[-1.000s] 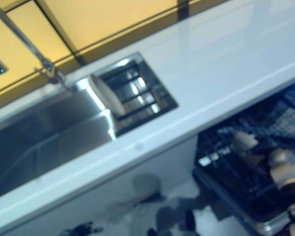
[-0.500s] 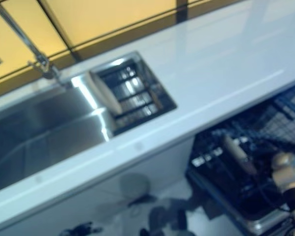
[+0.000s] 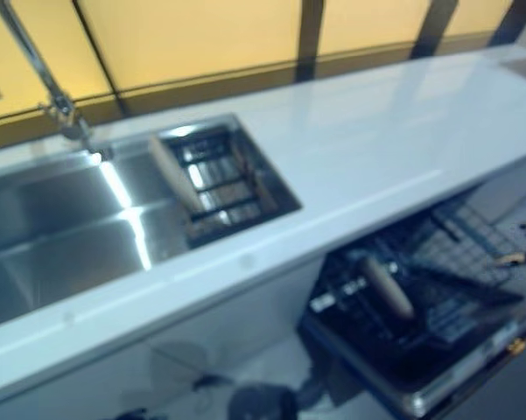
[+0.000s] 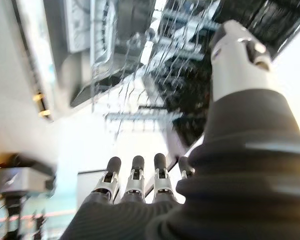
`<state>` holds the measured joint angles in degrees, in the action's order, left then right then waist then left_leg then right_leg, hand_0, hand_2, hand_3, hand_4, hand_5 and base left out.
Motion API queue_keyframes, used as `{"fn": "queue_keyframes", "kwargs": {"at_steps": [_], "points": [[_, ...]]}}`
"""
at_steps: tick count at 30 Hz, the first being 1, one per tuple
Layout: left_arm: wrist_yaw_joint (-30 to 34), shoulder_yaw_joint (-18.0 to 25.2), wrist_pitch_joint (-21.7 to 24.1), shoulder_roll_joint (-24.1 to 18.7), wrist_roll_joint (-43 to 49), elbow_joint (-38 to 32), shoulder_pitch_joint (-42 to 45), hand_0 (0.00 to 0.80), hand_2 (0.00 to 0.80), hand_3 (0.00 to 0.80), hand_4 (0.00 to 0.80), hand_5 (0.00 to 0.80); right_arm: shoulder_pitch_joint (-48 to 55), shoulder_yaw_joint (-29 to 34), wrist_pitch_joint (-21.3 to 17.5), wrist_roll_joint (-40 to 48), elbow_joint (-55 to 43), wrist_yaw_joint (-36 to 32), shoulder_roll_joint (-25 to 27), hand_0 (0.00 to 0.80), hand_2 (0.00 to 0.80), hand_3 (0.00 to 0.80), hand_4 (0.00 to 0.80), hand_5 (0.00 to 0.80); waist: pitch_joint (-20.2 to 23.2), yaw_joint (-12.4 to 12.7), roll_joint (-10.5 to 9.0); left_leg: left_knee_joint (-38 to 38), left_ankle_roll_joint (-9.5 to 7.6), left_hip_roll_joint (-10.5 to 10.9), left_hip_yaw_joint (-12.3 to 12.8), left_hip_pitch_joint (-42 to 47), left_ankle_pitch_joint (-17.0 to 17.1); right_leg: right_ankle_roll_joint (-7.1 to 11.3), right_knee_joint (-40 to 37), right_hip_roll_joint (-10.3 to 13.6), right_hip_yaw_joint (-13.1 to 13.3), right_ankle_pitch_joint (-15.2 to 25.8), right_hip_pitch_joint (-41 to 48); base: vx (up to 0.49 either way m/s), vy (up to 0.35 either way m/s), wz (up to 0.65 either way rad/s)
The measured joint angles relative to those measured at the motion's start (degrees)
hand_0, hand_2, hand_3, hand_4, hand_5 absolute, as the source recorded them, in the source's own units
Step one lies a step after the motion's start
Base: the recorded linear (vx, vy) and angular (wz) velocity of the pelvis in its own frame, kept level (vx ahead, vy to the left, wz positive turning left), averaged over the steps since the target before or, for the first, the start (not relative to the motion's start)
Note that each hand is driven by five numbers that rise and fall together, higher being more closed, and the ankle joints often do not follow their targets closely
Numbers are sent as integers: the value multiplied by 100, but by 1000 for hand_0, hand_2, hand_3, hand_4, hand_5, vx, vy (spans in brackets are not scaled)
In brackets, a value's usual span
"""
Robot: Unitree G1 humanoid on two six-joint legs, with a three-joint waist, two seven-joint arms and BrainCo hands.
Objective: Take plates into dishwasher
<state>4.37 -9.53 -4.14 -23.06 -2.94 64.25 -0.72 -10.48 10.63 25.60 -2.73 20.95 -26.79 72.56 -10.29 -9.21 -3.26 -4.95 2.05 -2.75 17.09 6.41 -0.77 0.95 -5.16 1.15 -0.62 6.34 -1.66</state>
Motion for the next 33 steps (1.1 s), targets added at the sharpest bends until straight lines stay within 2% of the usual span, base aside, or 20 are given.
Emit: {"fn": "queue_keyframes", "kwargs": {"at_steps": [6, 10, 14, 18, 23, 27, 30, 33], "points": [[-38, -3, 95, -46, 0, 35, 65, 0, 0, 0, 0, 0, 42, 18, -26, -23, 379, 236, 552, 0, 0, 0, 0, 0, 139, 58, -25, 2, 0, 1, -34, 4, 2, 11, -1, 10, -20, -5, 26, -2, -4, 2], [-42, -54, 103, -44, -4, 62, 121, 0, 0, 0, 0, 0, -580, -194, -48, -118, 721, 694, 737, 0, 0, 0, 0, 0, 155, 79, 1, 7, -8, 5, -143, -1, 10, 4, -1, 17, -103, -1, 59, -5, -4, 10], [-55, -154, 97, -40, -36, 58, 177, 0, 0, 0, 0, 0, -2153, -1262, -377, -128, 617, 1422, 953, 0, 0, 0, 0, 0, 219, 189, 126, -7, -12, 13, -219, -18, 12, -7, -3, 36, -154, 6, 84, -17, 33, 4], [-165, -249, 79, 4, -245, 2, 85, 0, 0, 0, 0, 0, -3638, -2599, -912, -637, 129, 2046, 986, 0, 0, 0, 0, 0, 258, 377, 230, 1, -21, 30, -473, -47, 42, 7, -5, 65, -311, -20, 112, 10, 22, 23], [-256, -281, -57, 63, -296, -31, 95, 0, 0, 0, 0, 0, -4602, -3635, -1404, -1188, -261, 2494, 985, 0, 0, 0, 0, 0, 271, 704, 271, 10, -35, 68, -814, -211, 112, 21, -4, 119, -623, -72, 102, 31, 12, 34], [-281, -310, -156, 61, -371, -46, 201, 0, 0, 0, 0, 0, -5283, -4428, -1777, -1659, -280, 2742, 920, 0, 0, 0, 0, 0, 260, 868, 280, 11, -54, 119, -1078, -372, 183, 33, -4, 187, -836, -107, 68, -4, 25, 36], [-286, -404, -170, 54, -523, -135, 256, 0, 0, 0, 0, 0, -5905, -5054, -1913, -2117, -280, 2975, 810, 0, 0, 0, 0, 0, 209, 1003, 301, 14, -75, 162, -1250, -600, 244, 45, -2, 225, -977, -109, -73, -60, 38, 30], [-292, -443, -171, 49, -649, -238, 192, 0, 0, 0, 0, 0, -6426, -5528, -1939, -2546, -321, 3167, 618, 0, 0, 0, 0, 0, 27, 1031, 323, 15, -81, 189, -1427, -798, 318, 54, 1, 257, -1127, -102, -190, -46, 45, 30]]}}
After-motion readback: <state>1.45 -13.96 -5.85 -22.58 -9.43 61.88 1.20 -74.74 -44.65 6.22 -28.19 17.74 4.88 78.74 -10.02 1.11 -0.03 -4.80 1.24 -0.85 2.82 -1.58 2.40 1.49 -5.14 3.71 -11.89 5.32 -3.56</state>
